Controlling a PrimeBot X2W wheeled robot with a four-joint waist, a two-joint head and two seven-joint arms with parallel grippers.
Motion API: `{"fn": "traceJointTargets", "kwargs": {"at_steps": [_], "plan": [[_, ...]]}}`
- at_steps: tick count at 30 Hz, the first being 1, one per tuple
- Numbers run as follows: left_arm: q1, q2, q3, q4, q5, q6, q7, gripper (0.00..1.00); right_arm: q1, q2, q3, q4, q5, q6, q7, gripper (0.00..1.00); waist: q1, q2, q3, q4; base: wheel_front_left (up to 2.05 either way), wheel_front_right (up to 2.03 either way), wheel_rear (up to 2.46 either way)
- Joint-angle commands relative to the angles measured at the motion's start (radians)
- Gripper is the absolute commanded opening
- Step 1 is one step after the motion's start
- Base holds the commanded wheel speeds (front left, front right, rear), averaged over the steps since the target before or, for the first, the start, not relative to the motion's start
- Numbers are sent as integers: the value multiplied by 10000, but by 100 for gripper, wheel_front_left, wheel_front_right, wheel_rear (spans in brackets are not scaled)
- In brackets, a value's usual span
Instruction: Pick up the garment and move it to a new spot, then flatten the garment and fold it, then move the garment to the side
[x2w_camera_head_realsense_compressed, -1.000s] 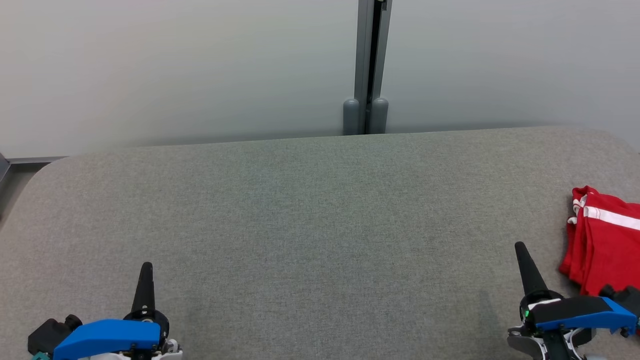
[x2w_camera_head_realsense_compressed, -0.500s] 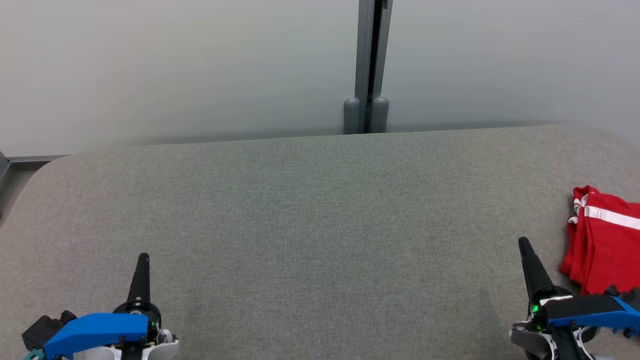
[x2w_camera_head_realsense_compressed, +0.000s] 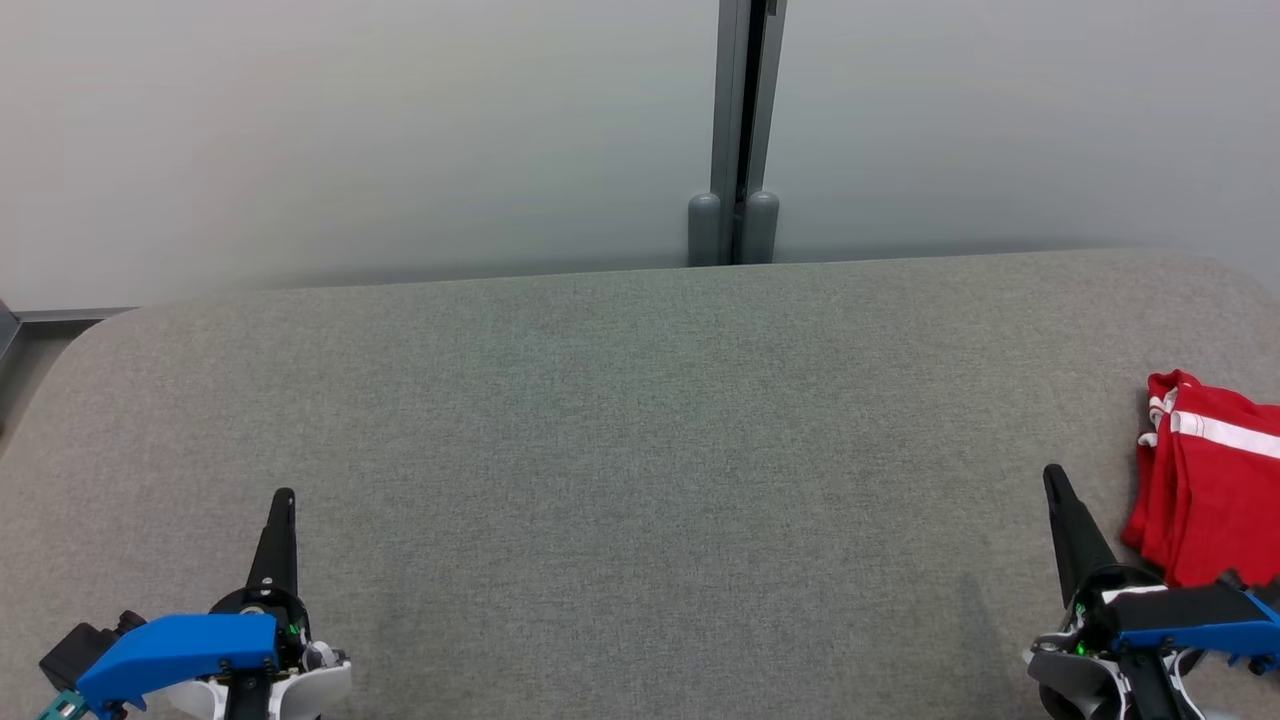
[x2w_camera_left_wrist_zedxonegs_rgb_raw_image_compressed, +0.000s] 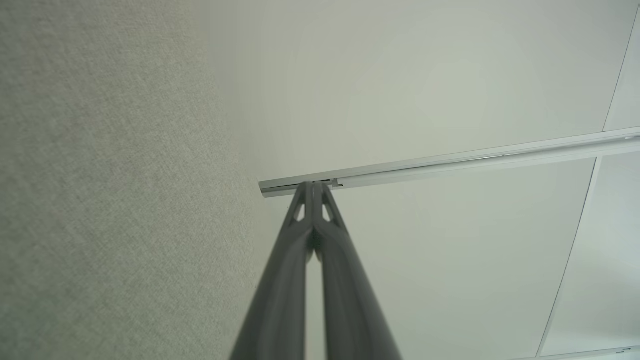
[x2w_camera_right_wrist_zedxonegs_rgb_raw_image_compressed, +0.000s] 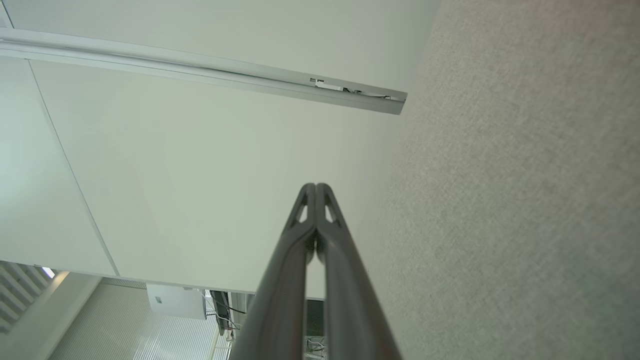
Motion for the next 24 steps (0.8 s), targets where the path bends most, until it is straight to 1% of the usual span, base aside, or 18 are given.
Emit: {"fn": "traceJointTargets", "kwargs": {"at_steps": [1, 24], "plan": [[-172, -11, 89, -81, -170, 11, 61, 0, 70, -67, -24, -107, 206, 4, 52, 0, 1, -1, 2, 1, 0, 0, 0], [-357, -26, 242, -289, -1777, 14, 496, 0, 131, -73, -181, -437, 1858, 4, 490, 0, 1, -1, 53, 20, 0, 0, 0]]}}
